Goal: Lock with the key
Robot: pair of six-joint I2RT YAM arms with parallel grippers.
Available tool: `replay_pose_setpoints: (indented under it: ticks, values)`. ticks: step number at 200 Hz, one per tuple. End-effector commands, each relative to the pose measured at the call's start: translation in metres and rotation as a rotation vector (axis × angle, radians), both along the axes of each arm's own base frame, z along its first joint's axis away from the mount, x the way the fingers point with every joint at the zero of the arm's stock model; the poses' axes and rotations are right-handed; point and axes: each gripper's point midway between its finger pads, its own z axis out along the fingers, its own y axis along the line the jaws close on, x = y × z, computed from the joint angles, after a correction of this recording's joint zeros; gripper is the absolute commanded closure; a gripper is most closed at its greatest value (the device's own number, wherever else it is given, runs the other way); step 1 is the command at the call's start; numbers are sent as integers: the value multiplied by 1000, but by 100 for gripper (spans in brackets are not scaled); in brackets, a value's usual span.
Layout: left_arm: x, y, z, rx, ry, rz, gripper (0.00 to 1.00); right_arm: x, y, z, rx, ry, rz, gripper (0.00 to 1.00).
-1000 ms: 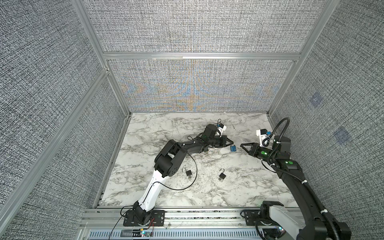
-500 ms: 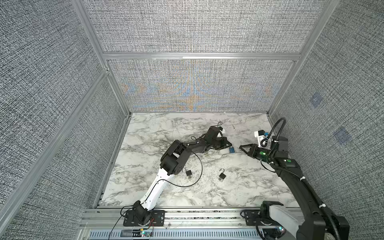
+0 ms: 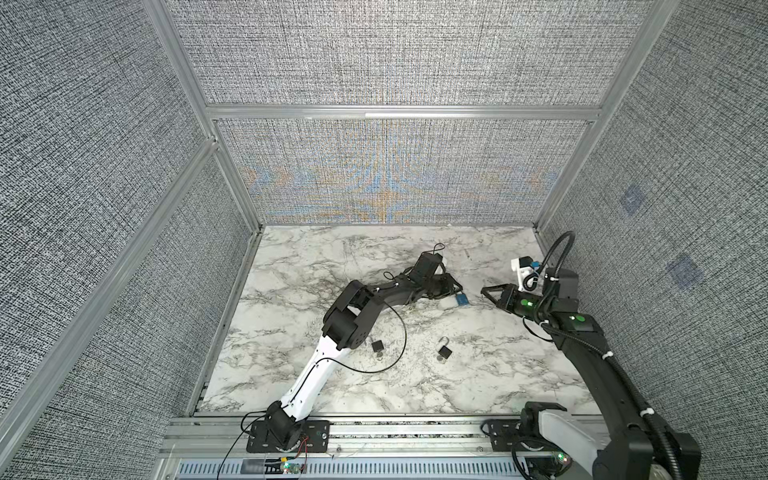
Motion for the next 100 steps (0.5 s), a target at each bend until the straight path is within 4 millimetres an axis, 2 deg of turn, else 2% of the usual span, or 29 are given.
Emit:
replay_pose_setpoints:
  ticks: [1, 38, 63, 91, 100]
  values:
    - [7, 8, 5, 20, -25, 34, 69, 0, -4, -3, -29, 13, -13, 100]
    - [15, 22, 13, 23, -38, 60, 68, 4, -9, -11, -74, 37, -25, 100]
    - [18, 34, 28, 18, -79, 75, 68, 9, -16, -20, -131, 61, -35, 100]
    - [13, 49, 66, -48, -175, 86, 69, 19, -19, -35, -166, 94, -22, 100]
    - [8, 54, 89, -80, -233, 84, 69, 23, -19, -42, -171, 114, -15, 100]
